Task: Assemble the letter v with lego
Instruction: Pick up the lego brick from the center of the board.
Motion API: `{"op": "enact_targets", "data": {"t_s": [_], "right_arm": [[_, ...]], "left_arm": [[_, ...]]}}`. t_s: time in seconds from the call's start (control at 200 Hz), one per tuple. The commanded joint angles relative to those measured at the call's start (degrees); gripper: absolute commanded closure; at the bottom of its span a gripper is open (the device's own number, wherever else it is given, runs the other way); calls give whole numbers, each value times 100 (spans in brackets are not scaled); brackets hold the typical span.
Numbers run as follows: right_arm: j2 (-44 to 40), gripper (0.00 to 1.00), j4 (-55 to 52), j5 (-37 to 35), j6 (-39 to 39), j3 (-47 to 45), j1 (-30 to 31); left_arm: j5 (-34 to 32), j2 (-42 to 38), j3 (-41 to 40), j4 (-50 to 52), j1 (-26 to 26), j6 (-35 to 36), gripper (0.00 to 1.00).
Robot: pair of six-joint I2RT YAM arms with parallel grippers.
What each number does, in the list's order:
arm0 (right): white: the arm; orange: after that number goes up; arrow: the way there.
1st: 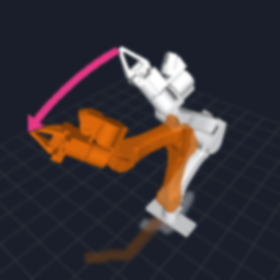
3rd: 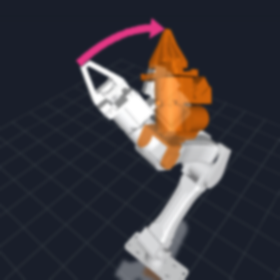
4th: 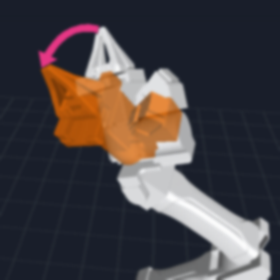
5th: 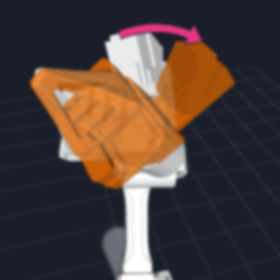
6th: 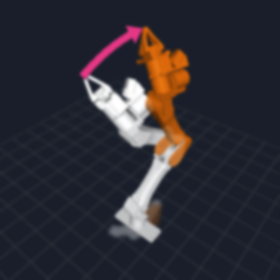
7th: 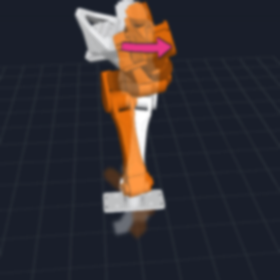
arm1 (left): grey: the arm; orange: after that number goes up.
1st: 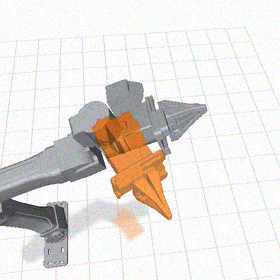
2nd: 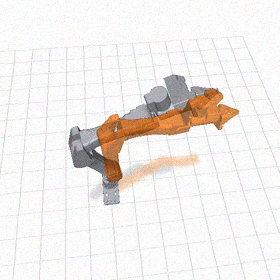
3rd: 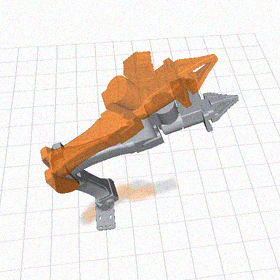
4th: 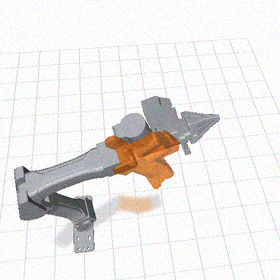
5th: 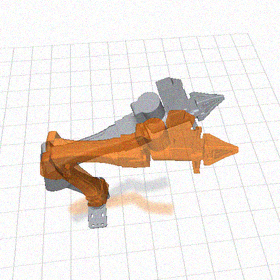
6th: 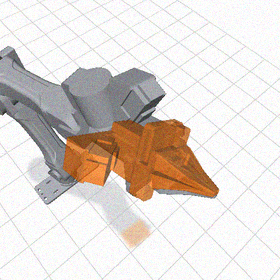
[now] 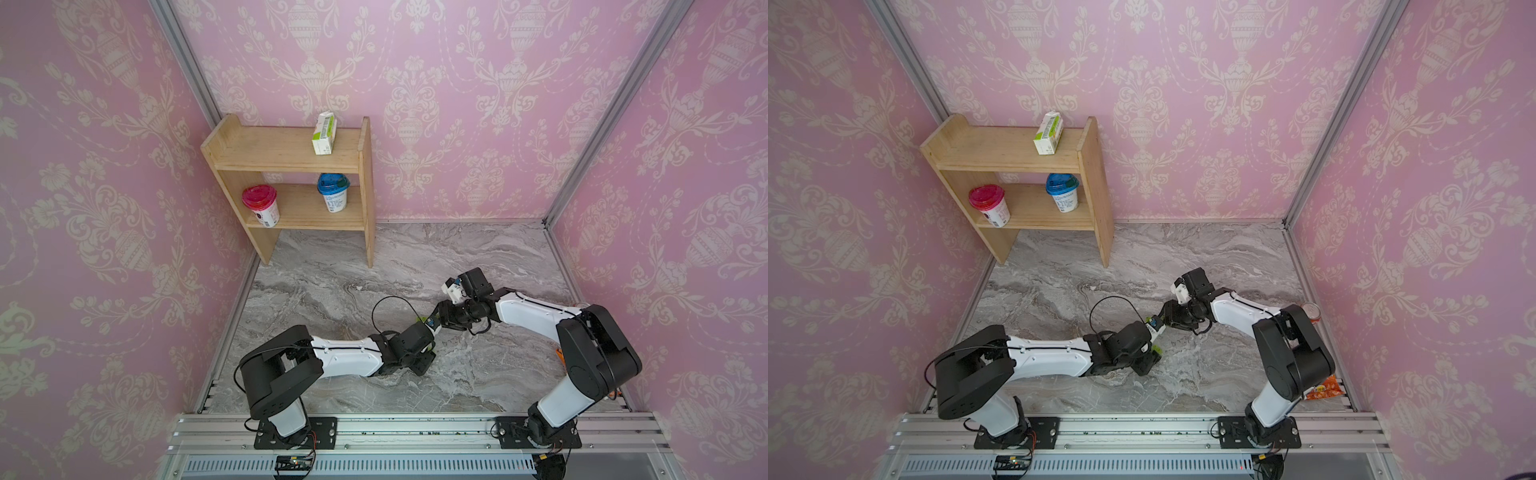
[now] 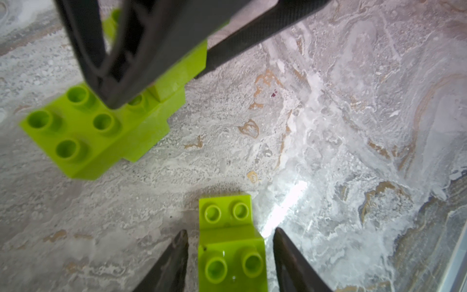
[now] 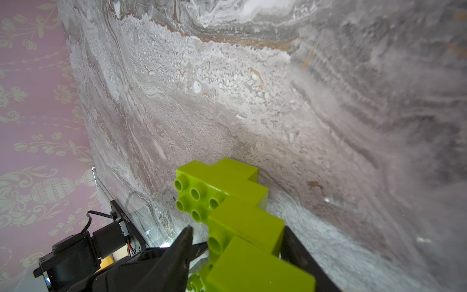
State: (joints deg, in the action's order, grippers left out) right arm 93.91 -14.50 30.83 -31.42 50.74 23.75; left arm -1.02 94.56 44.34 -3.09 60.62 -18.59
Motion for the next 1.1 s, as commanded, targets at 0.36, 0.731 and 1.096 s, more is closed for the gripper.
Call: {"op": "enact_targets", "data": {"t_s": [0.36, 0.731, 1.096], "right_arm": [[-116, 42, -263, -59, 198, 167, -5], [-85, 42, -273, -59, 215, 172, 2], [-121, 43, -259, -55, 206, 151, 3]], "left_arm": [[-114, 18, -197, -321, 38, -145, 51], [-39, 97, -164, -165, 38, -84, 51], [-24, 229, -84, -69, 38, -79, 51]]}}
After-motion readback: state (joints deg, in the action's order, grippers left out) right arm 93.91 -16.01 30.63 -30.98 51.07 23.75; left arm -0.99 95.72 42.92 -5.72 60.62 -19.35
